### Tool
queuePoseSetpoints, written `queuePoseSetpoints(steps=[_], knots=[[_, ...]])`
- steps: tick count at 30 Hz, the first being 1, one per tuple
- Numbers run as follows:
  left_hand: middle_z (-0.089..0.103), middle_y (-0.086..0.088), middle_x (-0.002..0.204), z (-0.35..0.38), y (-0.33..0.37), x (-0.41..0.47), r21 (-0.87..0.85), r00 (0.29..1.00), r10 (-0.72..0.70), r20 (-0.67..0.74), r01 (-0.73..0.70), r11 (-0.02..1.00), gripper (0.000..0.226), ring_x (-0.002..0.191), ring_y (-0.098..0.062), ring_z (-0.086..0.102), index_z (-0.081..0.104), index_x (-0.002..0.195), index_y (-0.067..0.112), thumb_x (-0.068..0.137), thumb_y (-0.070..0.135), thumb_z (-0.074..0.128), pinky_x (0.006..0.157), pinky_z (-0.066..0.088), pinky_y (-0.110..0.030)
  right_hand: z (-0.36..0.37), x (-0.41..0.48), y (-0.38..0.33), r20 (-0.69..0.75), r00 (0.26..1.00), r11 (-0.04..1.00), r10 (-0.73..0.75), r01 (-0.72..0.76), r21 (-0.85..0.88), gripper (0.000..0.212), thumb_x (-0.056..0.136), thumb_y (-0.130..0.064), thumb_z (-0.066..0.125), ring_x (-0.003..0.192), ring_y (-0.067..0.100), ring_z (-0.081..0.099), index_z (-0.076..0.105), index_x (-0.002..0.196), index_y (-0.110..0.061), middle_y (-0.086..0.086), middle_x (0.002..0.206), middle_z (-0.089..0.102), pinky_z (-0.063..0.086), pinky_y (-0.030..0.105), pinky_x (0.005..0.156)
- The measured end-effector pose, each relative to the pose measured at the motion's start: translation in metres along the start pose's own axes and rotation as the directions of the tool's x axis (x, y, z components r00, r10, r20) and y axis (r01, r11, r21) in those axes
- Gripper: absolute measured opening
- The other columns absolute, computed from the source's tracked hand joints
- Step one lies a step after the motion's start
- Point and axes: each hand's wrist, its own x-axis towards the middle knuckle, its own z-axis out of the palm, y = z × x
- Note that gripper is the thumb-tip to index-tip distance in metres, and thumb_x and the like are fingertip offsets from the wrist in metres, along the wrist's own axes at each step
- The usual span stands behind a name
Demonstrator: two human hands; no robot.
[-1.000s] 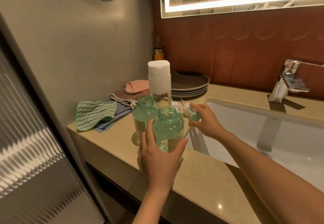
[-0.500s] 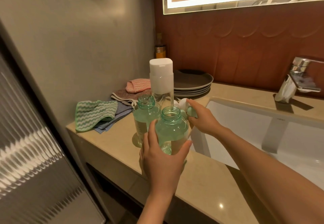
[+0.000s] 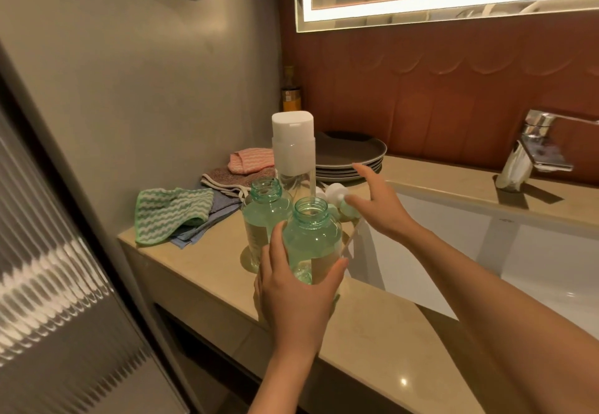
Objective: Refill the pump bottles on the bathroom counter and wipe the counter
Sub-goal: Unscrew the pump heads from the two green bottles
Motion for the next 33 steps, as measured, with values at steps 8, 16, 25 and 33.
queuePoseSetpoints(steps=[8,16,25,33], knots=[[0.044,0.005,0.139,-0.001,-0.001,0.000,0.024,0.999,-0.030,0.036,0.030,0.999,0.099,0.128,-0.019,0.042,0.028,0.143,0.035,0.060,0.059,0.077,0.100,0.040,-0.050,0.006,0.022,-0.072,0.175,0.981,0.997,-0.080,0.076,0.028,0.089,0.080,-0.039,0.071,0.134,0.020,0.037,0.020,0.148,-0.014,0.005,0.149,0.035,0.034,0.032,0.102],[0.043,0.012,0.137,-0.004,0.003,0.000,0.034,0.998,-0.054,0.038,0.053,0.998,0.100,0.127,-0.015,0.041,0.027,0.141,0.041,0.052,0.073,0.059,0.102,0.039,-0.046,0.050,0.028,-0.070,0.112,0.993,0.928,0.020,-0.060,0.369,0.073,0.074,-0.025,0.079,0.094,0.008,0.054,0.034,0.130,-0.015,-0.003,0.111,0.052,0.047,0.010,0.068],[0.039,0.014,0.139,-0.007,0.004,-0.001,0.067,0.995,-0.071,0.077,0.066,0.996,0.098,0.128,-0.015,0.039,0.026,0.142,0.040,0.057,0.068,0.067,0.105,0.036,-0.043,0.053,0.023,-0.066,-0.041,0.999,0.949,0.014,-0.001,0.316,0.057,0.067,-0.023,0.082,0.096,0.014,0.057,0.052,0.115,-0.012,0.001,0.106,0.060,0.044,0.015,0.069],[0.037,0.011,0.144,-0.010,0.002,0.000,0.111,0.989,-0.093,0.112,0.081,0.991,0.099,0.132,-0.015,0.035,0.023,0.144,0.032,0.064,0.060,0.074,0.109,0.031,-0.039,0.022,0.016,-0.073,-0.128,0.990,0.931,-0.050,0.092,0.353,0.054,0.067,-0.027,0.083,0.092,0.012,0.062,0.055,0.111,-0.015,0.001,0.104,0.064,0.054,0.022,0.074]])
